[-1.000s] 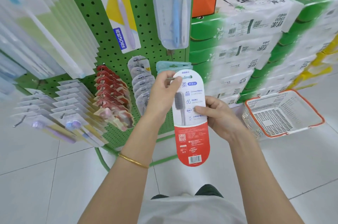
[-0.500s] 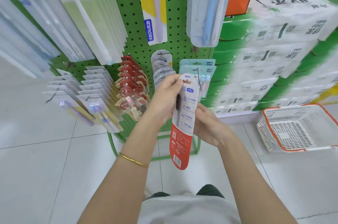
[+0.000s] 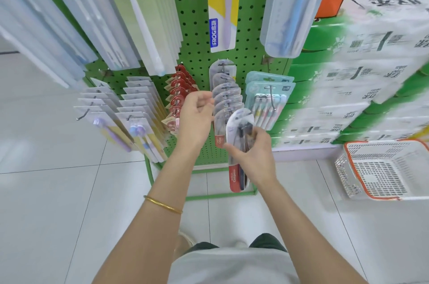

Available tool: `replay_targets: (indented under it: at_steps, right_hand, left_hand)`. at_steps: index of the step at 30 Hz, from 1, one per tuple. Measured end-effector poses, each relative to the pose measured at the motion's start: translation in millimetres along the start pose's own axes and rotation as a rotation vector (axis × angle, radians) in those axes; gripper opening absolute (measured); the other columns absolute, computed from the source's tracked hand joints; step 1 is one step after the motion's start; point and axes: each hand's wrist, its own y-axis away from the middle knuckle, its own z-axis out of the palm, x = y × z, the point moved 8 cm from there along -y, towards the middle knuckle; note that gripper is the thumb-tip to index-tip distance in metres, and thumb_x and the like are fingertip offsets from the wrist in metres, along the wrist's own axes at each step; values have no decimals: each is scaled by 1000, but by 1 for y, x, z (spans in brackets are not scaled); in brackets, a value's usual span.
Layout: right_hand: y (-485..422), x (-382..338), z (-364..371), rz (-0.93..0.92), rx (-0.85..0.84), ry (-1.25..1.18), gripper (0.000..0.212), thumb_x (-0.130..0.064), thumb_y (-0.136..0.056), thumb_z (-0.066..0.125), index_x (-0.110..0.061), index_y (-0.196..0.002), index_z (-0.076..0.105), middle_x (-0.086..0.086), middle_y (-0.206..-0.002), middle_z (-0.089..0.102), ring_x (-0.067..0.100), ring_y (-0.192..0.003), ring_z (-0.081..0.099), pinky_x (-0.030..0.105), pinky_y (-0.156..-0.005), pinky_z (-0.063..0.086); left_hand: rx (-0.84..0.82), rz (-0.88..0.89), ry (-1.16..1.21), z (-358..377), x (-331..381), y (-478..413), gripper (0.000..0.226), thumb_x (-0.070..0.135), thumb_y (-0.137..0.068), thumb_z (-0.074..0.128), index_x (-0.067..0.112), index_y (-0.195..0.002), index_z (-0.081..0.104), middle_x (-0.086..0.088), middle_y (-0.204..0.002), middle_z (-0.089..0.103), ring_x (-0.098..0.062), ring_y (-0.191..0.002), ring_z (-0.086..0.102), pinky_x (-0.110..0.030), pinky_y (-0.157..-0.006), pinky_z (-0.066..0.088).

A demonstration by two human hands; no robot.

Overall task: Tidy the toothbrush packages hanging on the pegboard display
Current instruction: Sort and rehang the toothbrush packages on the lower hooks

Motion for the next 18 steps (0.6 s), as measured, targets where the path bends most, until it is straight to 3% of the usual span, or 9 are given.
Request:
replay_targets:
  at_steps: [3, 6, 13, 18]
  right_hand:
    - [-4, -5, 14, -33, 99, 146, 83, -57, -62, 79, -11, -121, 43, 0, -109, 46, 20, -102, 48, 37, -79, 48]
    - [-7, -7, 26, -24, 172, 226, 84, -57, -62, 79, -8, -121, 43, 4, -111, 47, 23, -103, 48, 37, -75, 46]
    - [-12, -8, 36, -42, 296, 161, 85, -49, -61, 83, 6, -115, 46, 16, -104, 50, 34, -95, 49, 41, -76, 43]
    - [-21, 0, 39, -51, 299, 92, 85, -50, -61, 83, 3, -116, 46, 14, -104, 50, 30, -96, 46, 39, -79, 42]
  left_hand:
    - [-14, -21, -15, -3, -6, -1, 20, 7, -98, 44, 22, -108, 52, 4, -108, 59, -13, -106, 58, -28, -87, 53]
    - [-23, -42, -34, -6, -9, -4, 24, 4, -96, 44, 21, -109, 54, 8, -103, 59, -13, -105, 59, -37, -94, 51]
    - [-64, -33, -29, -8, -9, -14, 26, 1, -95, 43, 19, -109, 55, 3, -107, 60, -15, -107, 58, -38, -94, 51]
    - [-107, -24, -42, -4, -6, -23, 22, 5, -96, 48, 22, -107, 55, 7, -106, 59, -12, -107, 58, -39, -97, 49]
